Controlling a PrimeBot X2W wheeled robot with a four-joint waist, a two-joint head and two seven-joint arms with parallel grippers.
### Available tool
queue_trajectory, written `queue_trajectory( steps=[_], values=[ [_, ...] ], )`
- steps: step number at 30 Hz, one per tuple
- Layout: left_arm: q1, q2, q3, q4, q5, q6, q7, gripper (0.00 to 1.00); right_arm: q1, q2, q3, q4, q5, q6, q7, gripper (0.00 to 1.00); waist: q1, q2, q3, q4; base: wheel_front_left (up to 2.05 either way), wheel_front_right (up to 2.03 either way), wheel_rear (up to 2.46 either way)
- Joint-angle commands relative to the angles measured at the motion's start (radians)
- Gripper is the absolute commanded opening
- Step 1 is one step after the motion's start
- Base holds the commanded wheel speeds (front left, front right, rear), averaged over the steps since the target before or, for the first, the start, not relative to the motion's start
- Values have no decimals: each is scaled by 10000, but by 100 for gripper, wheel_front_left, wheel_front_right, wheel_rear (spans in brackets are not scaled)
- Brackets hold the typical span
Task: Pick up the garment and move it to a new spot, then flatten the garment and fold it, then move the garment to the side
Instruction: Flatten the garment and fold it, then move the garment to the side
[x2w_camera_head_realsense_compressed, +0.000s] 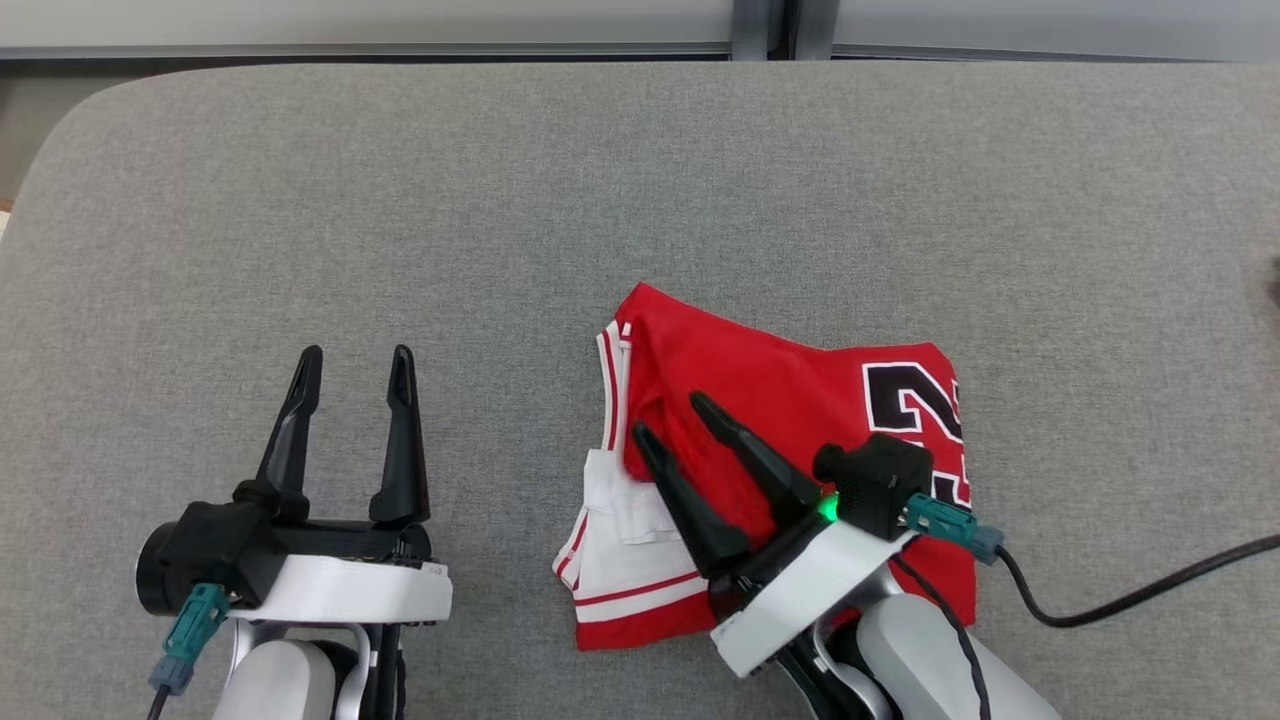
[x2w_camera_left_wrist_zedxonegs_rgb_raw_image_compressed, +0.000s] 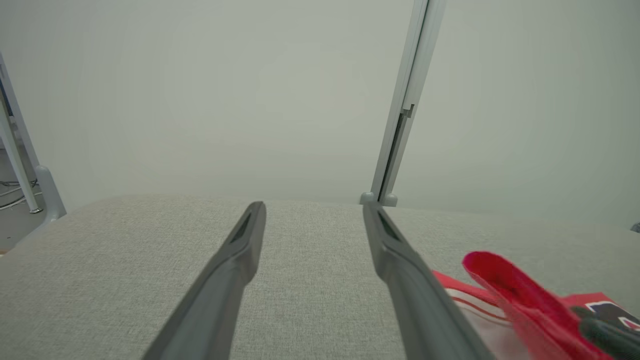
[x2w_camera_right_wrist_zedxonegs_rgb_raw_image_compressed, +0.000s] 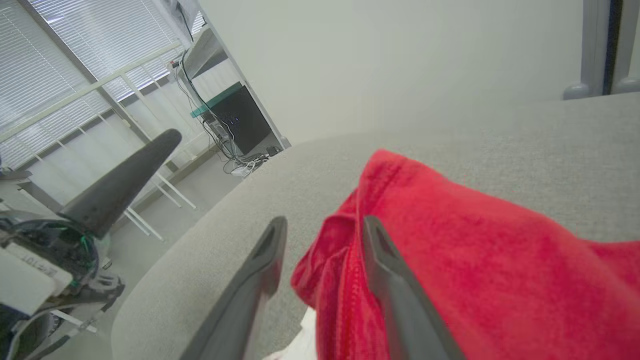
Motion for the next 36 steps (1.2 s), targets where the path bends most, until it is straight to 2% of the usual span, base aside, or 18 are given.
queue_trajectory(
  steps=[1, 4, 7, 16, 20, 24, 36],
  values=[
    [-134, 4, 53, 9, 10, -39, 1, 100, -143, -4, 54, -60, -2, 0, -125, 100, 0, 0, 0, -26, 0, 0, 0],
    [-112, -3, 108, 52, 33, -44, 1, 100, -403, -384, 141, -363, 20, 0, -800, 100, 0, 0, -23, -112, 0, 0, 0],
    [-91, -6, 166, 68, 61, -45, 1, 100, -465, -842, -416, -836, -235, 0, -1162, 100, 0, 0, -63, -222, 0, 0, 0],
    [206, 180, 396, 288, 172, -33, 1, 100, 1166, -2123, -3922, -1891, -1682, 1, -1200, 100, 0, 0, -394, -571, 0, 0, 0],
    [446, 304, 462, 471, 159, -23, 2, 100, 2162, -2212, -5112, -2222, -2045, 0, -911, 100, 0, 0, -693, -686, 0, 0, 0],
    [739, 411, 502, 655, 98, -9, 39, 100, 3149, -2097, -5739, -2639, -2313, 0, -537, 100, 0, 0, -1024, -788, 0, 0, 0],
    [2059, 785, 447, 951, -4, 12, 432, 100, 4855, -1794, -6127, -3272, -2522, 0, 139, 100, 0, 0, -2472, -939, 0, 0, 0]
  ],
)
